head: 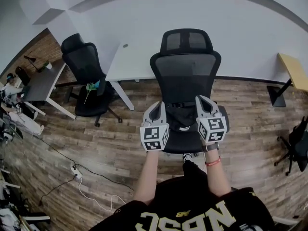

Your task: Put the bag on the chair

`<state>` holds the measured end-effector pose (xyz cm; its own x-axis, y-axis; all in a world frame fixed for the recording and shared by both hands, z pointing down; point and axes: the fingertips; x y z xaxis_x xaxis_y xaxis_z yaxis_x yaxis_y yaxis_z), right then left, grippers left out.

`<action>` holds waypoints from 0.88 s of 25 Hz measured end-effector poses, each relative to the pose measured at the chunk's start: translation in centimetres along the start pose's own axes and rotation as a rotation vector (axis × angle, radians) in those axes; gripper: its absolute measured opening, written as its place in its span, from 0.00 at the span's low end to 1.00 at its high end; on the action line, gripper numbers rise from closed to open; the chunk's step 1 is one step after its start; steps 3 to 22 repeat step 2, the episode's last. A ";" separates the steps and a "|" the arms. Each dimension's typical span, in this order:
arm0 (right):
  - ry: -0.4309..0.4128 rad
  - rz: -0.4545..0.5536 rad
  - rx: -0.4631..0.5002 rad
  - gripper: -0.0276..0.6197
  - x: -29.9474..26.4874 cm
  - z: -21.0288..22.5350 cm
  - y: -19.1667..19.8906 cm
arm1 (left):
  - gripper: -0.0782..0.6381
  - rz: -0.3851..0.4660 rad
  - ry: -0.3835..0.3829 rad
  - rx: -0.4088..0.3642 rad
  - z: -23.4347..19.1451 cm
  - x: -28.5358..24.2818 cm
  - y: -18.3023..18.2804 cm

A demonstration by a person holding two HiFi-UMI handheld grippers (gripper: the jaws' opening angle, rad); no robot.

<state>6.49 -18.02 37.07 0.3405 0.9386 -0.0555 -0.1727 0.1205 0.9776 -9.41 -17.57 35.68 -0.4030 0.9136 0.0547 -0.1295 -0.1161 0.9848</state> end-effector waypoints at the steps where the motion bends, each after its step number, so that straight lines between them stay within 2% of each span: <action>1: -0.001 0.008 0.002 0.06 -0.4 0.1 -0.4 | 0.13 0.005 0.000 -0.002 -0.3 -0.2 -0.2; 22: -0.002 0.016 0.004 0.06 -0.7 0.1 -0.7 | 0.13 0.009 0.000 -0.003 -0.6 -0.5 -0.3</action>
Point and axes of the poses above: the fingertips, and each gripper's own axes: x backward along the fingers, z to its right, y out of its underside, and after that the axes turned 12 degrees about -x, right-handed
